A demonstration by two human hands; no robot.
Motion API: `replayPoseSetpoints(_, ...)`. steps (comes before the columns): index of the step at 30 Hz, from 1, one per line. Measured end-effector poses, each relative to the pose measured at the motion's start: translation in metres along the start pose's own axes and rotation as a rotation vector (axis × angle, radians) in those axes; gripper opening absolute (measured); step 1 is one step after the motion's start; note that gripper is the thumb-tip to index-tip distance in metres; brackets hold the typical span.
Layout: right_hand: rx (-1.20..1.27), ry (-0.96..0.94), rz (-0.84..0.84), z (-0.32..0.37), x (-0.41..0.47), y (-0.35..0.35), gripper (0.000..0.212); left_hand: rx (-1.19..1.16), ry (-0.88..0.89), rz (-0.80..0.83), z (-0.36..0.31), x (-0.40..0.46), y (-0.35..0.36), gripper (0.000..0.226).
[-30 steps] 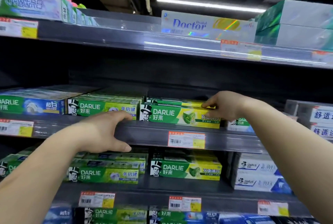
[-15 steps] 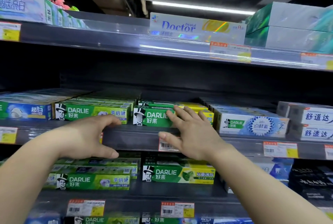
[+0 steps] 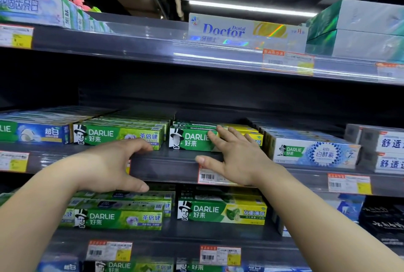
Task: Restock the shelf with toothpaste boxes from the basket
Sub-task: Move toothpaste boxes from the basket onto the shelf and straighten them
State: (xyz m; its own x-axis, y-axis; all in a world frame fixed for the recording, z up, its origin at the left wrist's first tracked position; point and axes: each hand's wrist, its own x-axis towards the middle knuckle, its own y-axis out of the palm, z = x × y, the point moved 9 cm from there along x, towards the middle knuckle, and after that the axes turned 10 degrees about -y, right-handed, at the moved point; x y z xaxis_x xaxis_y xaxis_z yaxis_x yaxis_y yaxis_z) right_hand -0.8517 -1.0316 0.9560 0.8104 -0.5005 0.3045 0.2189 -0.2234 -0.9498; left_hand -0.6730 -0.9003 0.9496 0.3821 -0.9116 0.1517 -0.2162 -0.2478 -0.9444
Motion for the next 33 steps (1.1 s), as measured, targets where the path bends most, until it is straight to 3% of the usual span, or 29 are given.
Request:
replayPoseSetpoints(12,0.034,-0.039,-0.079,0.014,-0.016,-0.006,0.107,-0.083,-0.011,-0.044,0.002,0.001,-0.001,0.083)
replayPoseSetpoints(17,0.026,-0.104,-0.074,0.03,-0.025,-0.006,0.104,-0.136,0.005,-0.221,-0.004,-0.031,-0.009,0.081)
replayPoseSetpoints(20,0.032,-0.18,-0.056,0.057,-0.027,-0.001,0.095,-0.102,-0.011,-0.237,0.006,-0.059,-0.002,0.08)
replayPoseSetpoints(28,0.085,-0.499,-0.002,0.206,-0.037,0.034,0.088,-0.068,-0.2,-0.136,0.106,-0.152,0.012,0.082)
replayPoseSetpoints(33,0.107,-0.698,0.058,0.362,-0.031,0.066,0.089,-0.005,-0.359,-0.122,0.227,-0.256,0.008,0.08)
